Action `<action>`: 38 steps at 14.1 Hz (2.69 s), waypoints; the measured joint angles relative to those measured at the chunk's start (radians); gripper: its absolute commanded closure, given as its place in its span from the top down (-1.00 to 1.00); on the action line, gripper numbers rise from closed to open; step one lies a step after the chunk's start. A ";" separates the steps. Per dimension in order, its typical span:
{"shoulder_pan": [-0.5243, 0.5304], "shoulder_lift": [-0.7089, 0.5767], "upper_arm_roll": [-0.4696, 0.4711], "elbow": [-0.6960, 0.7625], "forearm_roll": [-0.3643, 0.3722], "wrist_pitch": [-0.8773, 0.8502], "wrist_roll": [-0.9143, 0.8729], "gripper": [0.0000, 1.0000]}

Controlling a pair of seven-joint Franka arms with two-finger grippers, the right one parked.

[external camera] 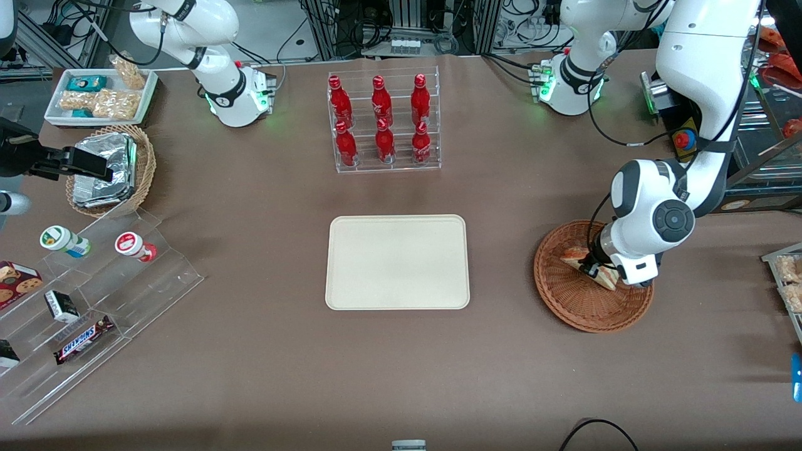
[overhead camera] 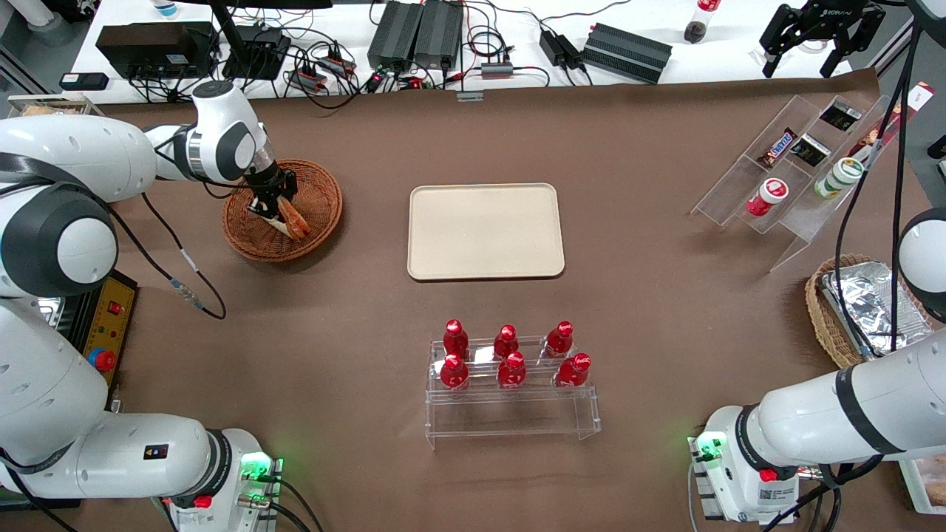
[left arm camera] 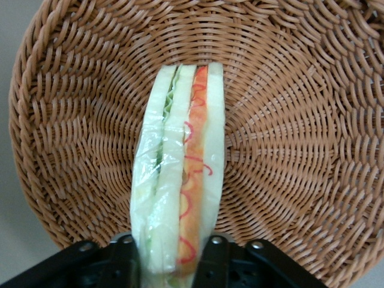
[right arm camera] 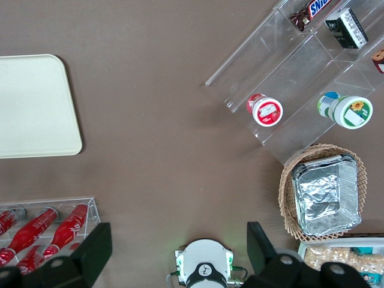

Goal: Place sandwich from basket to tray

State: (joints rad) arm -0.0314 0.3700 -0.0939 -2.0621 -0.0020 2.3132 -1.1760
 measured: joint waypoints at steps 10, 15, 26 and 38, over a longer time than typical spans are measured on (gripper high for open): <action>-0.422 -0.046 -0.012 0.167 0.117 -0.192 0.012 -0.68; -0.668 0.204 -0.010 0.406 0.117 -0.186 0.043 -0.62; -0.738 0.416 -0.024 0.710 0.118 -0.181 0.065 1.00; -0.486 0.142 0.000 0.769 0.065 -0.631 0.283 1.00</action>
State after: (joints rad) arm -0.5172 0.5120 -0.0941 -1.2928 0.0628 1.6823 -0.8930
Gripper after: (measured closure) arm 0.000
